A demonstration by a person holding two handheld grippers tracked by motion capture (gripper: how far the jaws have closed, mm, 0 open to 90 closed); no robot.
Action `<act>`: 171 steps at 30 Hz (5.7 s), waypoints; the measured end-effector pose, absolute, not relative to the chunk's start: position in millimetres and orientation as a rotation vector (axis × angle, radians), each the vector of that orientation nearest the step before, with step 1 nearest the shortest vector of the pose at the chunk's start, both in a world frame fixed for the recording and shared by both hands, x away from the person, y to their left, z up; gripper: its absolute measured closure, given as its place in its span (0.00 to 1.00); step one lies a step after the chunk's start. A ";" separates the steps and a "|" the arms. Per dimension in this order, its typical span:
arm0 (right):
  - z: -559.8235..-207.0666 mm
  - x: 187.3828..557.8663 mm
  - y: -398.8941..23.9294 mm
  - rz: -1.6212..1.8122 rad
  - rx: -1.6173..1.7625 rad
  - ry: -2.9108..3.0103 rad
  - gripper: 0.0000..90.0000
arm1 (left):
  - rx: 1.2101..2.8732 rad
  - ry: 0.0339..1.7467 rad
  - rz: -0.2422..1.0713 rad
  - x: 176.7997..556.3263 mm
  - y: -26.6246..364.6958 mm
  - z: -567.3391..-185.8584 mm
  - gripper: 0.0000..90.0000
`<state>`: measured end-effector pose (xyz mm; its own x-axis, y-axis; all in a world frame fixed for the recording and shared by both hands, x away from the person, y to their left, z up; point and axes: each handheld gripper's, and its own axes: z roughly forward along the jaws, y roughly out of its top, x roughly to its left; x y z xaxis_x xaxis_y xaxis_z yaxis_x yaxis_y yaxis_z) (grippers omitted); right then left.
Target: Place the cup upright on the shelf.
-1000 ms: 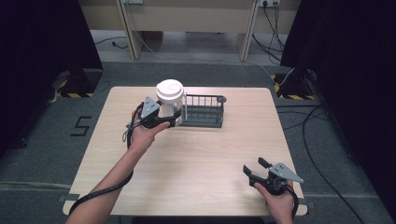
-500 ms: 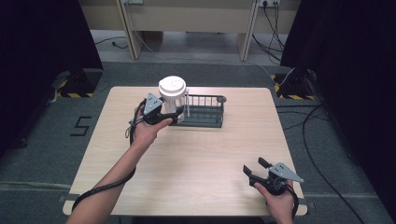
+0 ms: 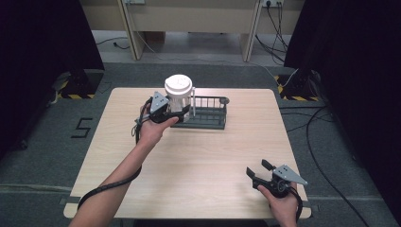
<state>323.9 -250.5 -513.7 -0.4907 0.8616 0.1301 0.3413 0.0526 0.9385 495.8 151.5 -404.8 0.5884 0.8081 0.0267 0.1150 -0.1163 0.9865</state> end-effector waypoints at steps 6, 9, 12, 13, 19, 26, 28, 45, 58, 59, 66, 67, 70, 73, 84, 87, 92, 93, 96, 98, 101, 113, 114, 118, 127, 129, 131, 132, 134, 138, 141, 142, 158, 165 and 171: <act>-513.7 324.1 -250.6 1.444 1.204 1.863 0.28 | 1.598 0.789 0.713 500.7 147.0 -400.6 0.19; -513.7 324.0 -250.5 1.444 1.204 1.863 0.28 | 1.600 0.789 0.714 503.0 144.6 -399.5 0.19; -513.6 323.9 -250.5 1.445 1.204 1.864 0.28 | 1.600 0.789 0.714 505.4 142.4 -398.4 0.19; -513.7 324.0 -250.5 1.445 1.204 1.863 0.28 | 1.601 0.789 0.714 506.2 141.7 -397.9 0.19; -513.7 324.2 -250.8 1.446 1.204 1.865 0.28 | 1.600 0.787 0.716 511.4 136.9 -395.0 0.19; -513.7 324.2 -250.8 1.447 1.204 1.866 0.28 | 1.605 0.793 0.720 519.8 131.6 -393.6 0.19; -513.7 324.3 -250.8 1.449 1.207 1.865 0.28 | 1.603 0.795 0.719 522.4 129.9 -392.5 0.19; -513.7 324.4 -252.2 1.454 1.204 1.864 0.28 | 1.607 0.824 0.715 541.6 116.5 -394.6 0.19; -513.7 324.5 -251.9 1.458 1.206 1.870 0.28 | 1.617 0.857 0.712 553.5 108.0 -403.4 0.19; -513.7 324.5 -251.9 1.458 1.207 1.871 0.28 | 1.616 0.859 0.710 554.4 107.2 -403.9 0.19; -513.7 324.5 -252.1 1.462 1.208 1.871 0.27 | 1.619 0.888 0.706 559.9 102.2 -409.1 0.19; -513.7 324.6 -252.3 1.460 1.206 1.870 0.27 | 1.620 0.895 0.704 560.4 101.6 -410.1 0.19; -513.7 324.6 -252.1 1.464 1.209 1.873 0.27 | 1.629 0.903 0.703 561.8 99.6 -413.8 0.19; -513.7 324.6 -252.2 1.463 1.205 1.874 0.27 | 1.632 0.920 0.698 563.7 98.8 -418.3 0.19; -513.8 324.8 -252.3 1.468 1.211 1.874 0.27 | 1.639 0.955 0.682 567.4 95.5 -430.2 0.19; -513.7 324.7 -252.4 1.467 1.212 1.874 0.27 | 1.650 0.956 0.681 567.2 93.6 -432.7 0.19; -513.7 324.6 -252.5 1.468 1.212 1.874 0.27 | 1.661 0.963 0.664 567.1 90.7 -437.6 0.19; -513.7 324.6 -252.5 1.468 1.212 1.875 0.27 | 1.663 0.966 0.664 566.9 90.2 -438.6 0.19; -513.7 324.6 -252.5 1.468 1.212 1.875 0.27 | 1.667 0.973 0.664 566.6 89.6 -441.7 0.19; -513.7 324.6 -252.4 1.467 1.212 1.876 0.27 | 1.671 0.976 0.665 566.5 89.4 -443.9 0.19; -513.7 324.6 -252.4 1.468 1.212 1.876 0.27 | 1.669 0.979 0.661 566.5 89.4 -446.6 0.19; -513.7 324.6 -251.8 1.466 1.209 1.880 0.27 | 1.657 0.984 0.671 563.3 90.4 -449.3 0.19; -513.7 324.6 -251.8 1.466 1.207 1.882 0.27 | 1.655 0.980 0.676 562.4 90.4 -450.2 0.19; -513.7 324.7 -251.8 1.467 1.210 1.880 0.27 | 1.647 0.976 0.687 559.4 91.3 -452.3 0.18; -513.8 325.1 -252.1 1.466 1.212 1.880 0.27 | 1.646 0.953 0.698 553.5 94.7 -450.3 0.16; -513.7 325.0 -252.1 1.466 1.212 1.880 0.27 | 1.643 0.948 0.699 552.0 96.3 -449.6 0.16; -513.7 324.8 -251.9 1.466 1.213 1.879 0.27 | 1.638 0.947 0.701 549.6 98.8 -448.7 0.16; -513.7 324.7 -251.9 1.466 1.214 1.878 0.27 | 1.632 0.946 0.700 548.1 100.0 -448.4 0.16; -513.7 325.1 -252.1 1.466 1.214 1.878 0.27 | 1.630 0.938 0.704 545.0 102.5 -447.7 0.16; -513.7 325.4 -252.3 1.467 1.222 1.879 0.27 | 1.630 0.920 0.707 537.2 108.1 -444.6 0.16; -513.8 325.3 -252.5 1.467 1.222 1.875 0.27 | 1.634 0.912 0.709 532.4 112.4 -443.2 0.16; -513.8 325.3 -252.4 1.465 1.221 1.875 0.27 | 1.634 0.910 0.711 530.6 114.7 -442.4 0.16; -513.8 325.0 -252.1 1.460 1.220 1.871 0.27 | 1.648 0.903 0.722 502.0 142.7 -441.9 0.16; -513.8 325.0 -252.2 1.461 1.222 1.870 0.27 | 1.639 0.926 0.726 490.4 155.7 -442.6 0.16; -513.8 325.0 -252.1 1.460 1.222 1.870 0.27 | 1.628 0.923 0.726 479.6 165.3 -441.9 0.16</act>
<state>325.0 -252.1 -513.8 -0.4936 0.8560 0.1540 0.3571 0.0380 0.9333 479.6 165.3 -441.9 0.5133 0.8582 0.0009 0.2026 -0.1222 0.9716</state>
